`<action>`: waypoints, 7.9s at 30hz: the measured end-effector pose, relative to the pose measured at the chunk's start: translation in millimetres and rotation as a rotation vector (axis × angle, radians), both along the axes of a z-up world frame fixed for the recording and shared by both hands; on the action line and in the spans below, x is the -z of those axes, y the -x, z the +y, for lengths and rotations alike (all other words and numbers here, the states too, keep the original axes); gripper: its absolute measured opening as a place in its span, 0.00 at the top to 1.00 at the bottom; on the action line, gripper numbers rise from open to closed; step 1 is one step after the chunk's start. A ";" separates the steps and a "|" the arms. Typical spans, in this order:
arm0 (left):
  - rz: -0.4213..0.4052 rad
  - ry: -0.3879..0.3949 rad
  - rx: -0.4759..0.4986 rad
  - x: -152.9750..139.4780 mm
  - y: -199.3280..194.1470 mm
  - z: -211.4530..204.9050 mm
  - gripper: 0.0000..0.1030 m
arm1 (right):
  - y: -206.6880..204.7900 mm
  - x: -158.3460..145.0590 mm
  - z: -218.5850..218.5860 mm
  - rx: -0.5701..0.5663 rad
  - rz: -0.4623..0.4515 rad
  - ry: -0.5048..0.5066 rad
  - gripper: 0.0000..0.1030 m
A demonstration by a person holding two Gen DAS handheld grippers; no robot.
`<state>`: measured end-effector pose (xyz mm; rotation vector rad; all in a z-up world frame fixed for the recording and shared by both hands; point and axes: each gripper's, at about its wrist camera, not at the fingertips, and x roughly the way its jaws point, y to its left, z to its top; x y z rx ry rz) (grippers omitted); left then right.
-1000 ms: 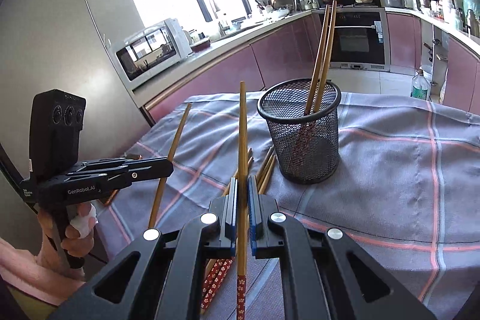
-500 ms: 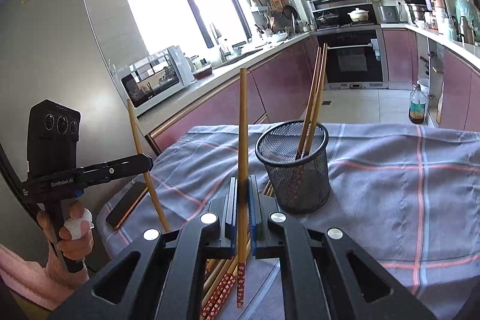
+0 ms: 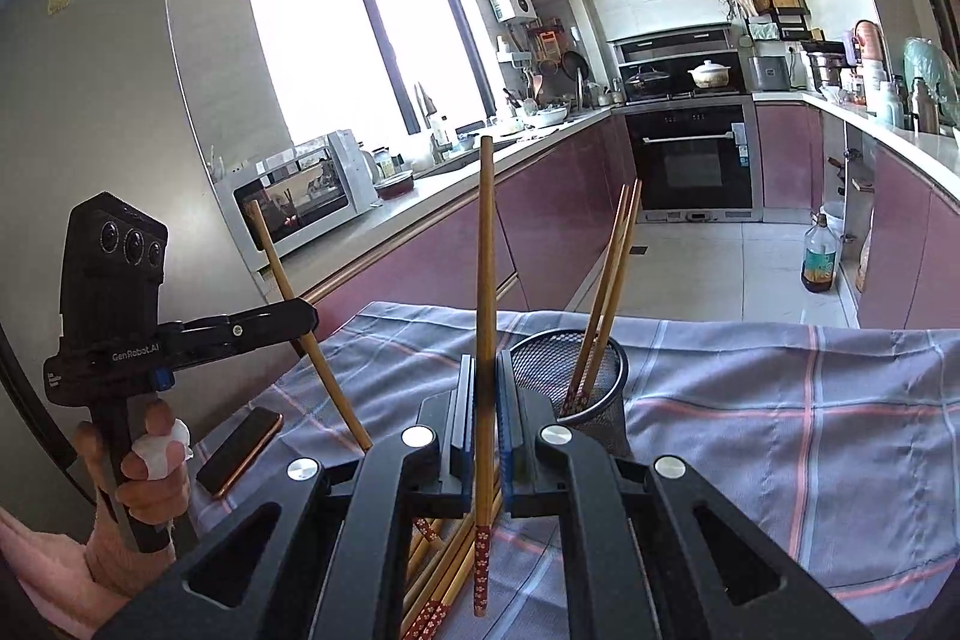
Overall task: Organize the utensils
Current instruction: 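Lift the chopsticks with the right gripper and lower them into the holder, then open the right gripper to release the chopsticks into the holder, then move the right gripper back toward the remaining chopsticks, then lower the right gripper onto a chopstick and close on it, then lift the chopstick upright with the right gripper over the mesh holder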
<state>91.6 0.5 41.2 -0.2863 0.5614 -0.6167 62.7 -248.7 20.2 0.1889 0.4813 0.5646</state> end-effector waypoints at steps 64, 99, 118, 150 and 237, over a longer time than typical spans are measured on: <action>0.096 -0.306 -0.008 23.6 -124.2 -88.2 0.90 | -103.3 17.8 15.6 0.144 0.136 0.137 0.81; 0.205 -0.337 -0.141 115.5 -14.3 -8.7 0.64 | -10.8 91.3 41.4 -0.081 0.264 0.184 0.68; 0.271 -0.360 -0.122 149.0 -1.1 -23.1 0.64 | -0.3 117.3 53.4 -0.076 0.336 0.192 0.68; 0.286 -0.427 -0.078 163.9 -6.5 -34.8 0.68 | -1.1 121.5 60.0 -0.020 0.330 0.310 0.70; 0.273 -0.428 -0.154 139.0 -11.2 -21.0 0.93 | 4.2 97.1 45.1 -0.083 0.279 0.279 0.95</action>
